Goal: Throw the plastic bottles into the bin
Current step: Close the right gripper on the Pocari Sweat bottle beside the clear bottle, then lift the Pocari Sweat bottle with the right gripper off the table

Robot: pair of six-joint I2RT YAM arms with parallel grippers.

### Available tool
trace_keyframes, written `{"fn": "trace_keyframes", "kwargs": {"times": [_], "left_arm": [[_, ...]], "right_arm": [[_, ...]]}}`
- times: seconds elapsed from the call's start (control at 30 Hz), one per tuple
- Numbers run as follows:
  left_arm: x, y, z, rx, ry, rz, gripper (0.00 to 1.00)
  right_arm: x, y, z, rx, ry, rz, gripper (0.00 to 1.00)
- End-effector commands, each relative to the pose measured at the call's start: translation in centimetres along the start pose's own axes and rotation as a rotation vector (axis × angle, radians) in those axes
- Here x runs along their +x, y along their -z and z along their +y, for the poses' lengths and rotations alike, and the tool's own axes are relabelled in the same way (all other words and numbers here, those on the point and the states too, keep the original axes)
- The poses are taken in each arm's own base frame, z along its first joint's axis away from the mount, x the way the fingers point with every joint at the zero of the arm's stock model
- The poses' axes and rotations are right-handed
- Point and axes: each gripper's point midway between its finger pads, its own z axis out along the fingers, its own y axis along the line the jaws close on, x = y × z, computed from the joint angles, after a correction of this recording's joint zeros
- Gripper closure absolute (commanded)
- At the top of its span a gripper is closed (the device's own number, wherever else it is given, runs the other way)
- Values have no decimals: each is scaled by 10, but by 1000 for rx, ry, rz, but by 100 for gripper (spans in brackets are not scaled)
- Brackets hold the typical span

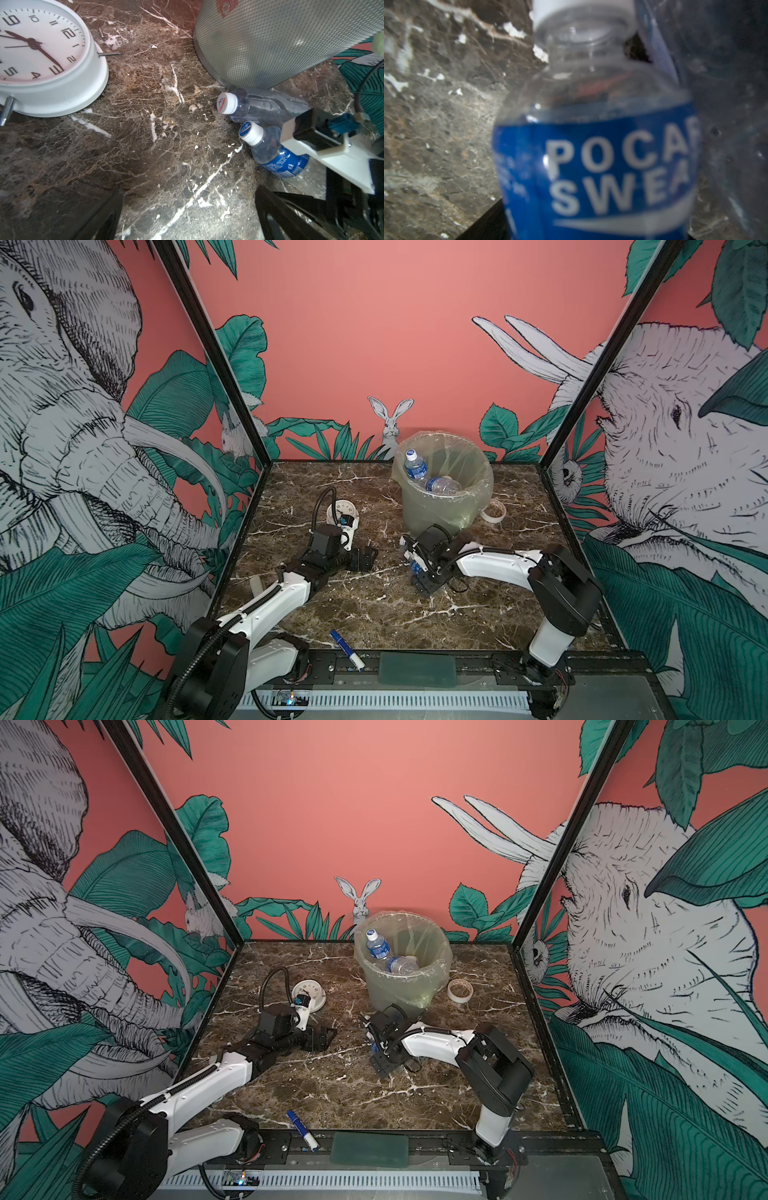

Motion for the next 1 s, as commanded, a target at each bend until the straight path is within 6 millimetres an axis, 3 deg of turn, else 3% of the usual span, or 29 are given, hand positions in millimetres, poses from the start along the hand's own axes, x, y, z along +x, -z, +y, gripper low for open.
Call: {"fn": "trace_keyframes", "kwargs": {"times": [0.0,0.37,0.57,0.97], "left_arm": [[5,3,2,-1,5,3,0],[4,3,1,5,10,2,0],[4,0,0,18,16,9,0],[4,-10,-4,45,18,36,0]], "right_arm": [[-5,0,6,-17,5,-8,17],[-2,12,3,4,12,-61,40],[-6,41,-2,36,8,-176,42],[13,101,-9,41,-39,-451,42]]}}
